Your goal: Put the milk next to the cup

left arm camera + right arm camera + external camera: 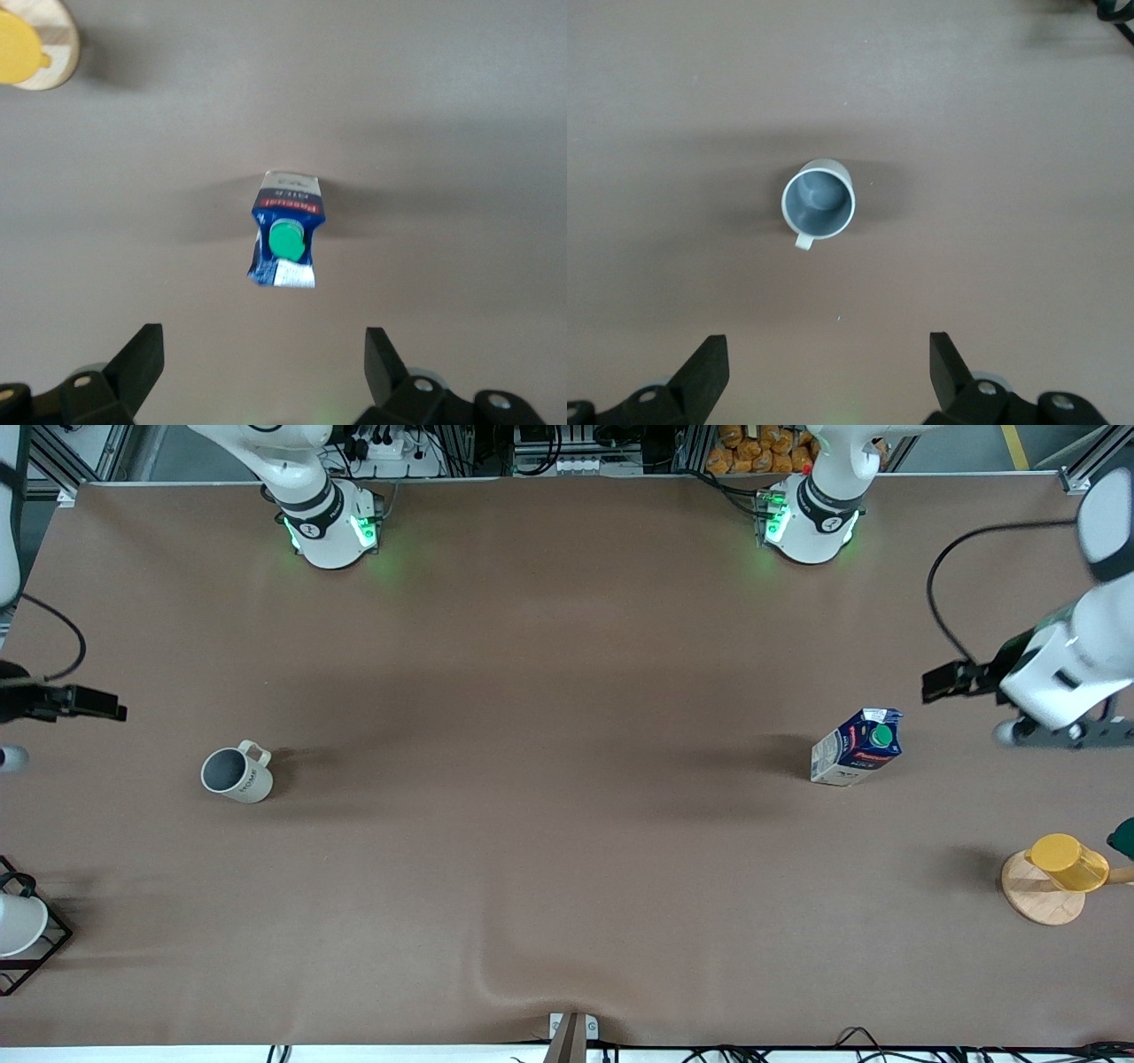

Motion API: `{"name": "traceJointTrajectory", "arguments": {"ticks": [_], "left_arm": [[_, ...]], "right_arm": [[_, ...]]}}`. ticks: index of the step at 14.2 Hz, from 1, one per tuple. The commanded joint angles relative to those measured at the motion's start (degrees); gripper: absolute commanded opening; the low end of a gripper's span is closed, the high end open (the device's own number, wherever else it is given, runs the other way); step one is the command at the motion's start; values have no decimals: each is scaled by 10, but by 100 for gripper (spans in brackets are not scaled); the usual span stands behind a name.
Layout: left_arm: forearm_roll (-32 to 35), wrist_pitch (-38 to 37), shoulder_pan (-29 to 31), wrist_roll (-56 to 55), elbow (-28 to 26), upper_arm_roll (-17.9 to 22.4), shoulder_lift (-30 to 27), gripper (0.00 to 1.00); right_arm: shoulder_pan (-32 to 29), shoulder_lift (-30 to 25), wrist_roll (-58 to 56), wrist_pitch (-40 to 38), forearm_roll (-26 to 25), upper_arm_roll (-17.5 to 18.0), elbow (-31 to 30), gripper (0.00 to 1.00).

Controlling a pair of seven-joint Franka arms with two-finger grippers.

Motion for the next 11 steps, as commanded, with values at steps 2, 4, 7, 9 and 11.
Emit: {"name": "traceJointTrajectory", "arguments": {"ticks": [2, 4, 7, 9, 11], "left_arm": [[8, 71, 2, 3, -67, -2, -4, 100], [9, 76, -4, -8, -73, -3, 0, 100], [15, 87, -3, -13, -99, -4, 9, 100], [15, 106, -3, -13, -115, -4, 11, 100], [16, 120, -6, -12, -119, -4, 25, 100]], "right_arm": [[-17, 2, -6, 73, 8, 7, -62, 100], [-24, 14, -8, 98, 8, 7, -82, 100], [-38, 46, -23, 110, 8, 7, -83, 99], [-47, 59, -37, 119, 8, 8, -85, 99], [-53, 61, -44, 151, 9, 8, -107, 98]]}}
